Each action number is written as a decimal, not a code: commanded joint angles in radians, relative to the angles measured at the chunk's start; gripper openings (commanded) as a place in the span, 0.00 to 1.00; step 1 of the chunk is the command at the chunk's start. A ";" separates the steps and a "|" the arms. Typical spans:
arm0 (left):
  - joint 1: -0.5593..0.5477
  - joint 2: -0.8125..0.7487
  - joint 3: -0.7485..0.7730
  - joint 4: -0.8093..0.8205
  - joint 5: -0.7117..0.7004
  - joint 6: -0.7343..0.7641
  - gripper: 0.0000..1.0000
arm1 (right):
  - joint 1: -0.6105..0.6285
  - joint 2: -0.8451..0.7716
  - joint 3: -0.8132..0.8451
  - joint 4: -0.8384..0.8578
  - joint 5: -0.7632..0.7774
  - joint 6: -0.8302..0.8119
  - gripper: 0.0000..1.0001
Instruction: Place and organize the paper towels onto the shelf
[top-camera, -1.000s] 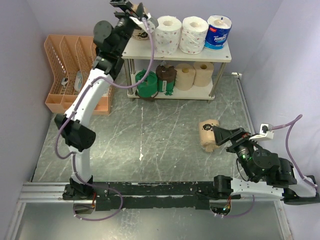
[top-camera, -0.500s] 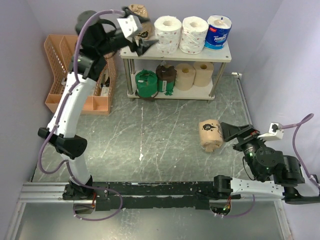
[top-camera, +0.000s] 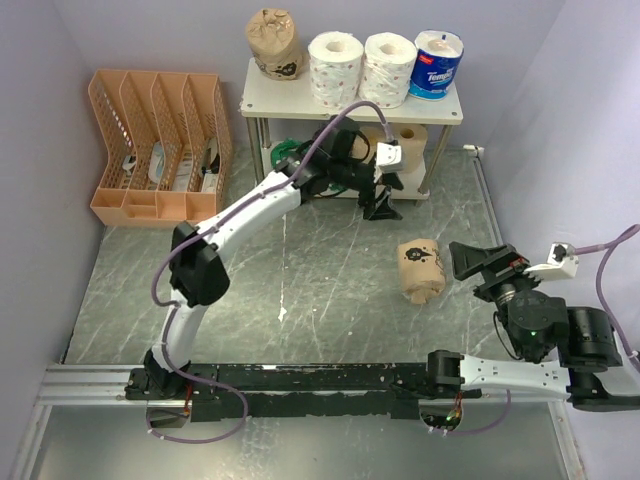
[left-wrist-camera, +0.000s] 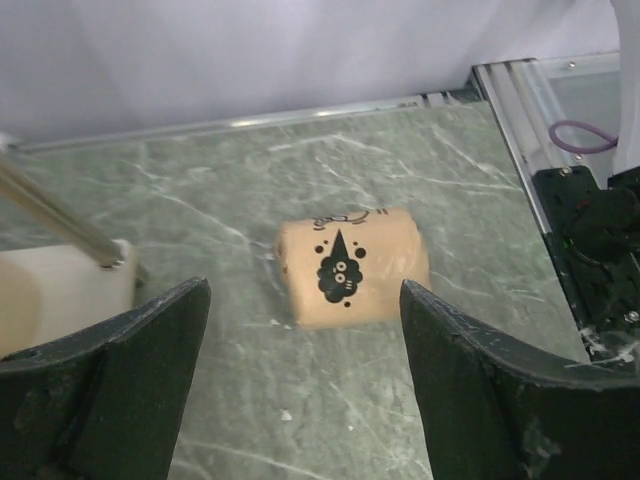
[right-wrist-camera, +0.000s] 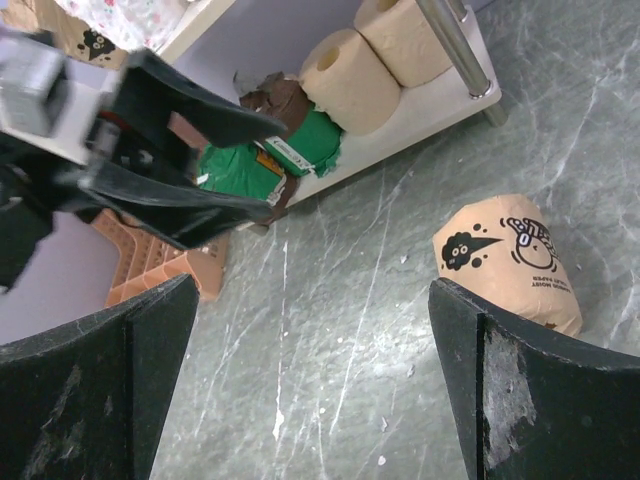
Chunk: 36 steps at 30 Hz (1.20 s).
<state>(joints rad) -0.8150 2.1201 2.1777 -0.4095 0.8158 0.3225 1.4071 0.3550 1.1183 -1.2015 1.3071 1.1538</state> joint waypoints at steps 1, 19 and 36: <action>0.029 0.074 0.058 0.088 0.154 -0.095 0.88 | -0.030 -0.027 0.038 0.025 -0.034 -0.082 1.00; -0.035 0.410 0.189 0.262 0.143 -0.229 1.00 | -0.144 -0.159 0.052 0.042 -0.102 -0.245 1.00; -0.039 0.535 0.205 0.343 0.164 -0.287 1.00 | -0.185 -0.276 0.018 0.017 -0.131 -0.251 1.00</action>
<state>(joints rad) -0.8482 2.6240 2.3497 -0.1322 0.9291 0.0708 1.2274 0.0929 1.1366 -1.1687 1.1774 0.9188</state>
